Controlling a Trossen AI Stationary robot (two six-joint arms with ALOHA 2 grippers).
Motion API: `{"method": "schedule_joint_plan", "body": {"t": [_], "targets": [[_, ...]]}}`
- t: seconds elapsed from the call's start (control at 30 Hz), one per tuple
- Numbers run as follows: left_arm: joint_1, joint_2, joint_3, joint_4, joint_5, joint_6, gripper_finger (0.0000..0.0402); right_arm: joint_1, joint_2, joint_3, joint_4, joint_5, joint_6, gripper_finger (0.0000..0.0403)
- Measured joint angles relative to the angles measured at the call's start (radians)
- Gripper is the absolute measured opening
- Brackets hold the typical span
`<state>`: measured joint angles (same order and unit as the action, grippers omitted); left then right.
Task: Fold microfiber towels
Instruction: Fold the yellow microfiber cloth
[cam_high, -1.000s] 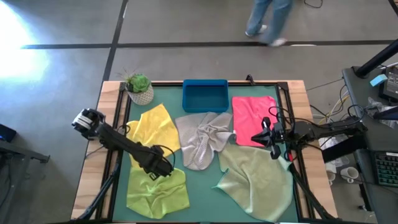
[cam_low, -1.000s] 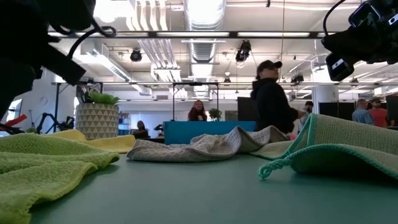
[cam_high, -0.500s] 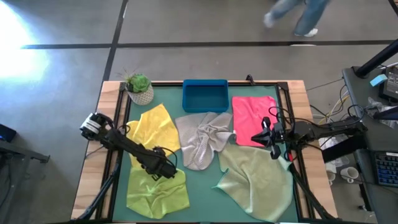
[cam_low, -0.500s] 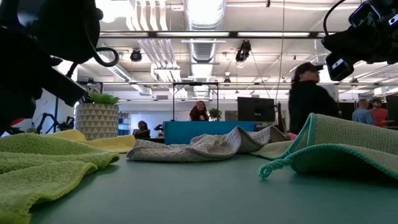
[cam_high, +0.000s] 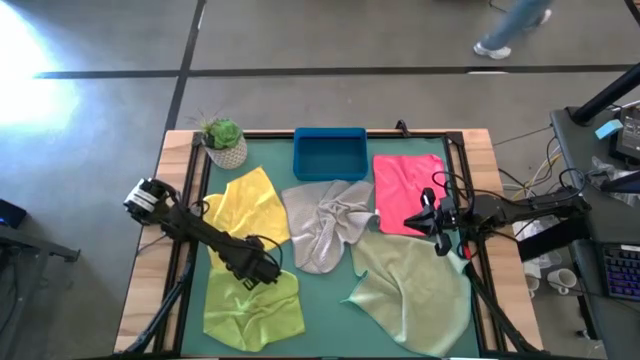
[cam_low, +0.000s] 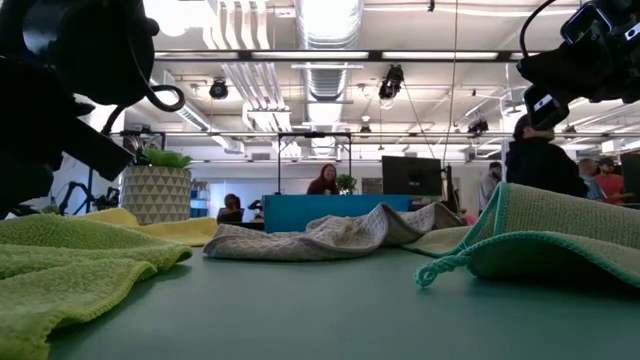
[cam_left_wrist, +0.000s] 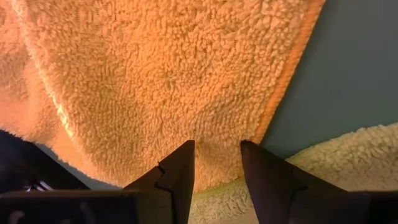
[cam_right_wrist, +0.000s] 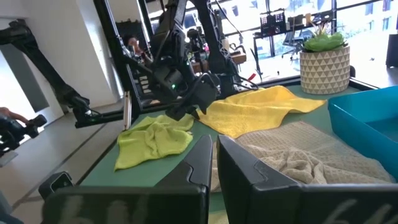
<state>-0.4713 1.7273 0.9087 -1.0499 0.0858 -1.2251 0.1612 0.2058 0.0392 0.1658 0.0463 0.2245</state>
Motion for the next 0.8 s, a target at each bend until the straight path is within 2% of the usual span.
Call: {"method": "schedule_joint_plan", "body": {"t": [0.2, 0.33, 0.5, 0.7, 0.8], "targets": [[0.000, -0.001, -0.055, 0.049, 0.000, 0.001, 0.0112, 0.000, 0.000, 0.000, 0.000, 0.000, 0.000, 0.0018], [0.000, -0.004, -0.090, 0.121, -0.001, 0.000, 0.0071, 0.000, 0.000, 0.000, 0.000, 0.000, 0.000, 0.0018], [-0.001, -0.006, -0.098, 0.131, -0.011, 0.000, 0.0009, 0.000, 0.000, 0.000, 0.000, 0.000, 0.000, 0.0018], [-0.002, -0.027, -0.102, 0.135, -0.020, 0.001, 0.0002, 0.000, 0.000, 0.000, 0.000, 0.003, 0.000, 0.0018], [-0.002, -0.089, -0.095, 0.137, -0.022, 0.001, 0.0001, 0.000, 0.000, 0.000, 0.000, 0.008, 0.004, 0.0018]]}}
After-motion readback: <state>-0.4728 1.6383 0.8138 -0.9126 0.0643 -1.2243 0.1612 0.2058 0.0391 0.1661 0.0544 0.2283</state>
